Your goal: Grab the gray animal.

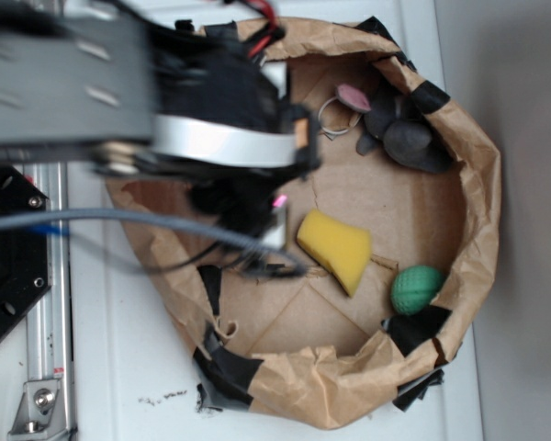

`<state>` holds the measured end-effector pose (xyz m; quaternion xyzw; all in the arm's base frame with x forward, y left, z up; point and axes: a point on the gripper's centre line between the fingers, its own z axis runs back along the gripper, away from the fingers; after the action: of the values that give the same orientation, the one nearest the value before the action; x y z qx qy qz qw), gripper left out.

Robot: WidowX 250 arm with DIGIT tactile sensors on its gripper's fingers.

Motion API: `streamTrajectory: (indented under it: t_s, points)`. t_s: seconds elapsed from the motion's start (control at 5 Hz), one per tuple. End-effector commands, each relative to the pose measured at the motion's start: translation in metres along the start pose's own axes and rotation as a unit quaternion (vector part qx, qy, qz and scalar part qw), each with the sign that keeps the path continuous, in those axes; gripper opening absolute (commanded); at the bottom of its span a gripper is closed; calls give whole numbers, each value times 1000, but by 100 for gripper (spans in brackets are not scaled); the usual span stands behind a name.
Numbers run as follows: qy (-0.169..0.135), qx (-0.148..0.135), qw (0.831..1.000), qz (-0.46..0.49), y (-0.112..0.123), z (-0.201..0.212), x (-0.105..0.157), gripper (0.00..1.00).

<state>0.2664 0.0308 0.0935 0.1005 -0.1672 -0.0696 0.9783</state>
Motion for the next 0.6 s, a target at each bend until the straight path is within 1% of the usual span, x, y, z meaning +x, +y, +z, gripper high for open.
streamTrajectory:
  t_s: [0.0,0.2,0.4]
  points:
    - [-40,31,998,-30,10,-38,33,100]
    - [-43,22,999,-25,15,-43,52,100]
    - [-49,17,999,-16,20,-39,66,100]
